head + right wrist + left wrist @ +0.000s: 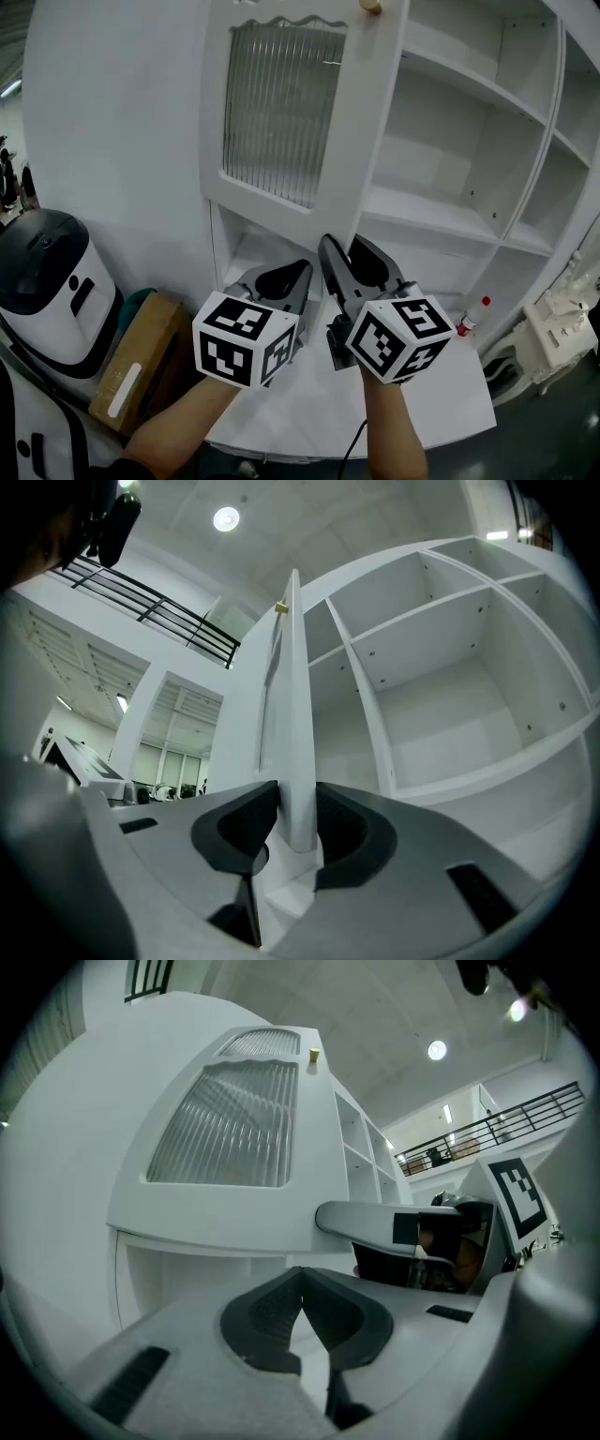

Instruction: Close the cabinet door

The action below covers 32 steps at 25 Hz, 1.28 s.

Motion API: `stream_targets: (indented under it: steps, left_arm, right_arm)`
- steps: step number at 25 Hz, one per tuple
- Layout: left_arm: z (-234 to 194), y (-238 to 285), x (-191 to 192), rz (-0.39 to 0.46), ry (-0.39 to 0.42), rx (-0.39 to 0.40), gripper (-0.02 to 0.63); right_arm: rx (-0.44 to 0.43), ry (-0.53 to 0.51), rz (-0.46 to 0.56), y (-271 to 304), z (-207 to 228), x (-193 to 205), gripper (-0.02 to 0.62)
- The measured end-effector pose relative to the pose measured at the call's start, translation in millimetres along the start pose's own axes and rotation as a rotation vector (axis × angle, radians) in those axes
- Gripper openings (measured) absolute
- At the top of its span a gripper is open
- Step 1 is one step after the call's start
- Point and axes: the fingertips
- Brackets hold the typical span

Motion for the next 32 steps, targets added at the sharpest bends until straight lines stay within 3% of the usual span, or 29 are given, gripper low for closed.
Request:
stream_targets:
  steps: [9, 32]
  left_arm:
    - [-7.0, 21.8, 0.8, 0.000, -0.009, 0.065, 0.014]
    - [-20.4, 41.1, 3.8, -0.016, 0.002, 0.160, 0.014]
  right_arm:
    - [0.008, -0.001, -0.001, 8.9, 16.7, 1.7, 0.132]
    - [0.204, -0.058, 0.019, 29.5, 56.1, 3.8, 0.153]
Point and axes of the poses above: the fingertips, and each gripper's own axes: y forward along the fingers, z to its right, x out of its underside, and after that the axes turned 5 degrees about x, right-handed
